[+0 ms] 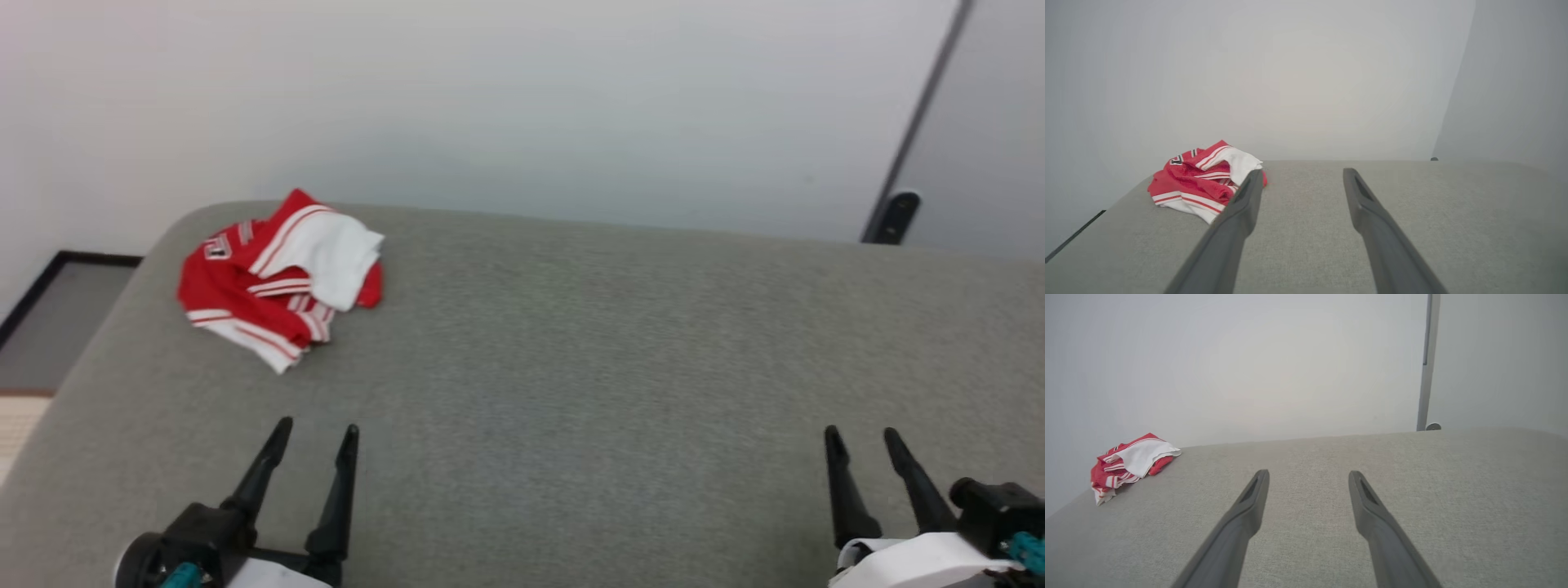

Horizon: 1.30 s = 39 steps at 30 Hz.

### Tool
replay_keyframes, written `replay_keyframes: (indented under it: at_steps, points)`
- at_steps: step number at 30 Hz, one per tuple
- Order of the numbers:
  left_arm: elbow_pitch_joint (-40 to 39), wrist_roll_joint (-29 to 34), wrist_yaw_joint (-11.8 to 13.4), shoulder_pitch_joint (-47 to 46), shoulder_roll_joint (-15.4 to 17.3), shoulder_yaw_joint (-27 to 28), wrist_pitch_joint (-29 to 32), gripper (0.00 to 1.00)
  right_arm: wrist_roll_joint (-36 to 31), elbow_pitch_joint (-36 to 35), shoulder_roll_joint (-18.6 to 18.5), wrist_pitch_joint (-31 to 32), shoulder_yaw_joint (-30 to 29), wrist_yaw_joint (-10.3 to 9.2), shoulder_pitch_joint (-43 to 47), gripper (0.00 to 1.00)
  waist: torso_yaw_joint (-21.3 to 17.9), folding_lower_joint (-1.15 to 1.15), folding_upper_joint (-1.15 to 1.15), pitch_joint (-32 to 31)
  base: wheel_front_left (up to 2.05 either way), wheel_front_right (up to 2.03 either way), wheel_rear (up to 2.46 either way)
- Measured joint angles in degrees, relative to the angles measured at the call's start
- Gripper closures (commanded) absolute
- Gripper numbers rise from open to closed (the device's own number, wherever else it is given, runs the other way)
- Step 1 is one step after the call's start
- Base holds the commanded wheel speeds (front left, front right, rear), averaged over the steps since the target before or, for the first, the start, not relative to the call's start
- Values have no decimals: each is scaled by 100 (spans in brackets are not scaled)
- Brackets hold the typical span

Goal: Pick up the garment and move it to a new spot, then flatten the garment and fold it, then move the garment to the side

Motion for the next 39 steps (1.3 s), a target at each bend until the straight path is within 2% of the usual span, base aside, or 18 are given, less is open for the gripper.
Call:
replay_keyframes:
  at_steps: [10, 17, 22, 26, 32, 36, 39]
  points:
    - [475, 260, 43, -132, 137, 257, -102, 0, -193, 29, -4, -102, 532, 0, 20, 0, 934, 0, 0, -132, 0, 0, 0]
    - [404, 475, 192, -164, 160, 436, -174, 0, -287, 107, -5, -157, 967, 0, -37, 0, 1658, 0, 0, -233, 0, 0, 0]
    - [269, 485, 256, -60, 77, 566, -199, 0, -333, 200, -5, -160, 1092, 0, -216, 0, 2029, 0, 0, -242, 0, 0, 0]
    - [374, 330, 147, -148, 94, 497, -110, 0, -355, 259, -4, -160, 1038, 0, -210, 0, 2143, 0, 0, -230, 0, 0, 0]
    - [514, -548, -19, -1083, 360, 509, 694, 0, -632, 4, -4, -40, 915, 0, -125, 0, 2039, 0, 0, -207, 0, 0, 0]
    - [684, -1133, -57, -1993, 808, 445, 1350, 0, -878, -309, -4, 98, 899, 0, -288, 0, 1947, 0, 0, -22, 0, 0, 0]
    - [878, -1562, -75, -2676, 1278, 103, 1979, 0, -980, -499, -4, 166, 865, 1, -387, 0, 1848, 0, 0, 191, 0, 0, 0]
